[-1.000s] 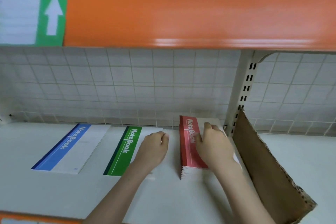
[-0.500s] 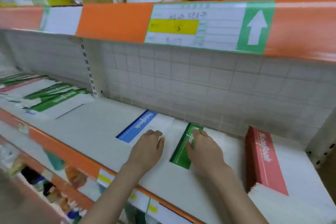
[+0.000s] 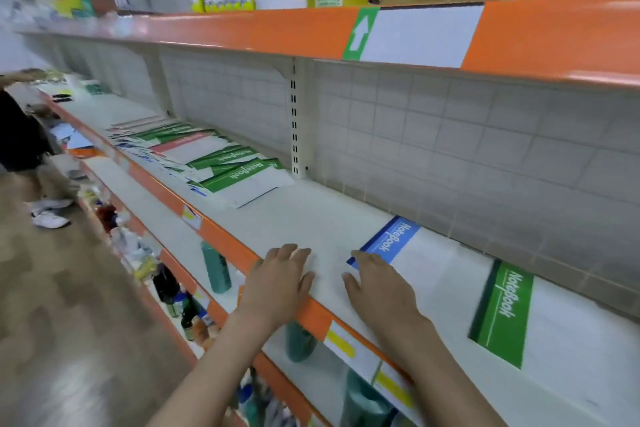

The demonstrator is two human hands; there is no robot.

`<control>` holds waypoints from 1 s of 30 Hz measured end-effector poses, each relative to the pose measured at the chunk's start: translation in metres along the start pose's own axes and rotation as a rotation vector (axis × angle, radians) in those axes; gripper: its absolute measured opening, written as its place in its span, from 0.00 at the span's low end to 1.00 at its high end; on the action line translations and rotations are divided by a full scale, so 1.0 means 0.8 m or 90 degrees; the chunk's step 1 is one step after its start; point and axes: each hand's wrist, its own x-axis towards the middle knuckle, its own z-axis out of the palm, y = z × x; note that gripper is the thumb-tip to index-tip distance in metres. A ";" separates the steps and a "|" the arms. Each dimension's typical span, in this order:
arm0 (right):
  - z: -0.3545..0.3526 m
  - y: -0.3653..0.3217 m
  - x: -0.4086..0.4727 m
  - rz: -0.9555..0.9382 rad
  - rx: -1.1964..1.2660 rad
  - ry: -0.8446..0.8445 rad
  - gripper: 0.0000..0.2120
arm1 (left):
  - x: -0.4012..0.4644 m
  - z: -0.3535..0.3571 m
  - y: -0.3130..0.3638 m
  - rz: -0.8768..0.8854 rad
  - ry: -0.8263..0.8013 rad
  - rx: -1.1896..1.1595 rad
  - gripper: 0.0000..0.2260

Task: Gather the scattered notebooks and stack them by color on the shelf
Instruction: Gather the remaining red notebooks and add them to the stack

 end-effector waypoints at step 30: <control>0.174 -0.340 0.209 -0.242 0.025 -0.099 0.23 | 0.009 -0.037 -0.406 -0.194 0.011 -0.027 0.24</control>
